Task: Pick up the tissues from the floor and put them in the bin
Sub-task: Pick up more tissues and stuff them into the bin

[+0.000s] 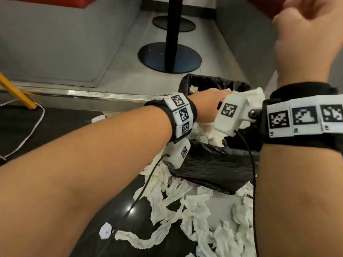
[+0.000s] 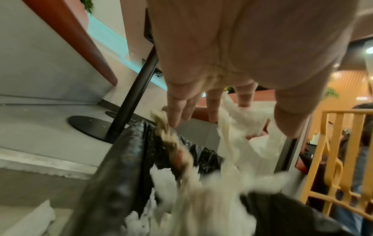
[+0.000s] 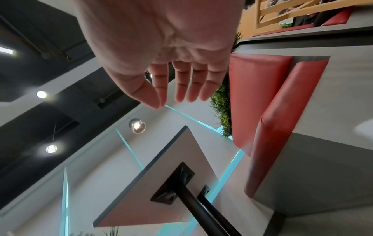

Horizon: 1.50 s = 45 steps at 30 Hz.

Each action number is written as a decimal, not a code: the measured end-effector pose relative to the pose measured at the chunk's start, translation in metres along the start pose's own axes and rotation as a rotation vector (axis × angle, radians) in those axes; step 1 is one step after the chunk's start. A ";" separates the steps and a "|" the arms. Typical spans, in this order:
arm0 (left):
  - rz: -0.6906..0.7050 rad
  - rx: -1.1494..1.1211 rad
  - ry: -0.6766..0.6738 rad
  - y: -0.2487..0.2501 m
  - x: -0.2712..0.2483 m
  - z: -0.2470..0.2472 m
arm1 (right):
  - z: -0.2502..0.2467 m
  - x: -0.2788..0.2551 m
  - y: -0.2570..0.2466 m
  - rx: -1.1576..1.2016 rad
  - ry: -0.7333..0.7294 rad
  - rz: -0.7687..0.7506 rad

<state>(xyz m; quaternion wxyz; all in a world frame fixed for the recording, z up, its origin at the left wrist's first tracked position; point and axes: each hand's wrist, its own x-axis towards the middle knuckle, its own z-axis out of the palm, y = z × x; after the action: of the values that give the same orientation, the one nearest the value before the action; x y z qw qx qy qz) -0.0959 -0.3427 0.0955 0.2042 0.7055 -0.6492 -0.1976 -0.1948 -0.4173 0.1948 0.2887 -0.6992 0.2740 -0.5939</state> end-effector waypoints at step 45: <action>-0.690 -0.056 -0.080 -0.270 -0.364 0.114 | 0.211 -0.379 0.118 -0.902 -1.696 0.092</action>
<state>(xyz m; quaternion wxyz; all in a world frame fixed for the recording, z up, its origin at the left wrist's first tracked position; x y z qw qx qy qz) 0.0390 0.0363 -0.1422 0.1190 0.8693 -0.3743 -0.3001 -0.0453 -0.2063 -0.1729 0.1180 -0.9299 0.2038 0.2826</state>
